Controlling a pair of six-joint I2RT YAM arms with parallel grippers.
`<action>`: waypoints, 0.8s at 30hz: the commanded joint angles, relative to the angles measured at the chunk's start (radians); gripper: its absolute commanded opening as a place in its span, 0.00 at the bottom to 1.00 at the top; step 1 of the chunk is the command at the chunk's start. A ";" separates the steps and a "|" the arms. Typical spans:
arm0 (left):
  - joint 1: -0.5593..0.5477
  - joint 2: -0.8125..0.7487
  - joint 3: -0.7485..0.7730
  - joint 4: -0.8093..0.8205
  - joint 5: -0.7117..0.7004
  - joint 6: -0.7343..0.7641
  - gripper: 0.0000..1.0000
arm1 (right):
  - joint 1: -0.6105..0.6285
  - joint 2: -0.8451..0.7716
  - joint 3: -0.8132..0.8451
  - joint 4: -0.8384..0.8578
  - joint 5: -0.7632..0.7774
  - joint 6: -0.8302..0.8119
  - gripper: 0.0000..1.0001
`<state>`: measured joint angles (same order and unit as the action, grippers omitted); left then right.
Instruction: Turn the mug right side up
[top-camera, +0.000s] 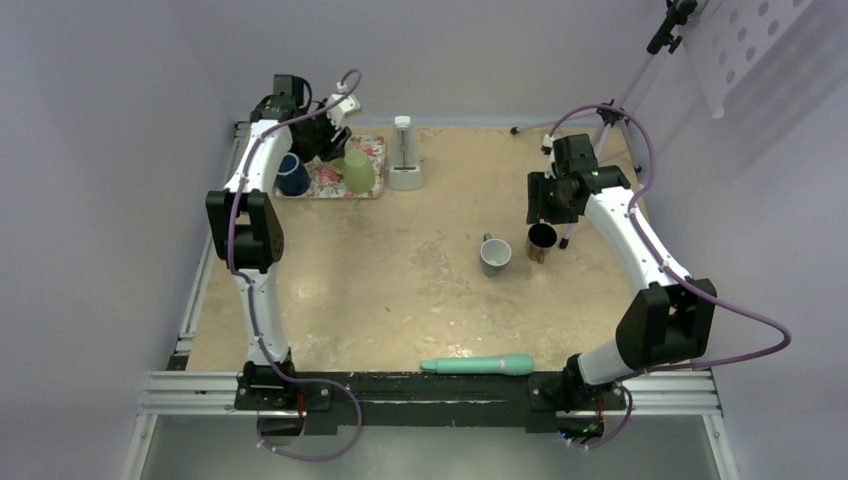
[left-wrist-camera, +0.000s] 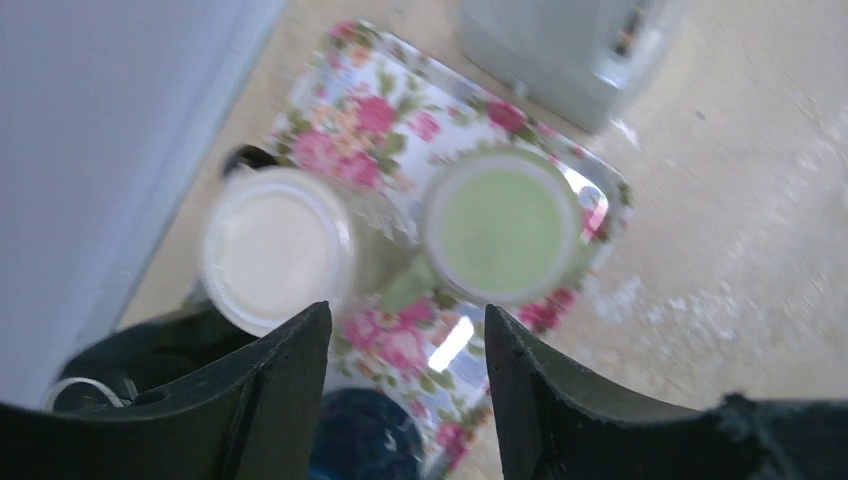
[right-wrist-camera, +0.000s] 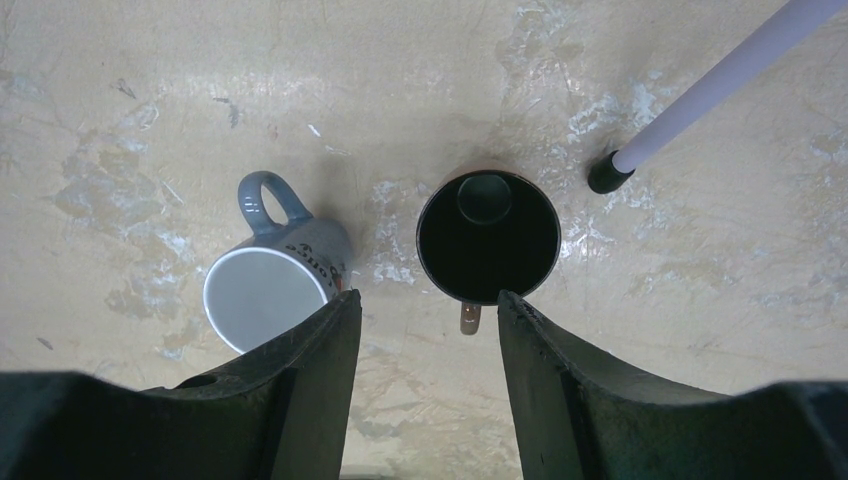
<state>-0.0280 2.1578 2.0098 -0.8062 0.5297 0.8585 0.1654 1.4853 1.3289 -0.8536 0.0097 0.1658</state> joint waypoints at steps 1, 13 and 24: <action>0.011 0.108 0.219 0.104 -0.001 -0.285 0.60 | 0.009 -0.005 0.005 -0.006 0.007 -0.008 0.56; -0.013 0.172 0.183 0.235 -0.229 -0.258 0.52 | 0.015 -0.020 0.012 -0.033 0.020 -0.002 0.56; -0.014 0.043 -0.082 0.263 -0.172 -0.151 0.54 | 0.025 -0.016 0.006 -0.020 0.012 -0.004 0.56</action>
<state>-0.0406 2.2669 1.9980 -0.5327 0.3321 0.6636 0.1825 1.4853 1.3235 -0.8738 0.0109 0.1661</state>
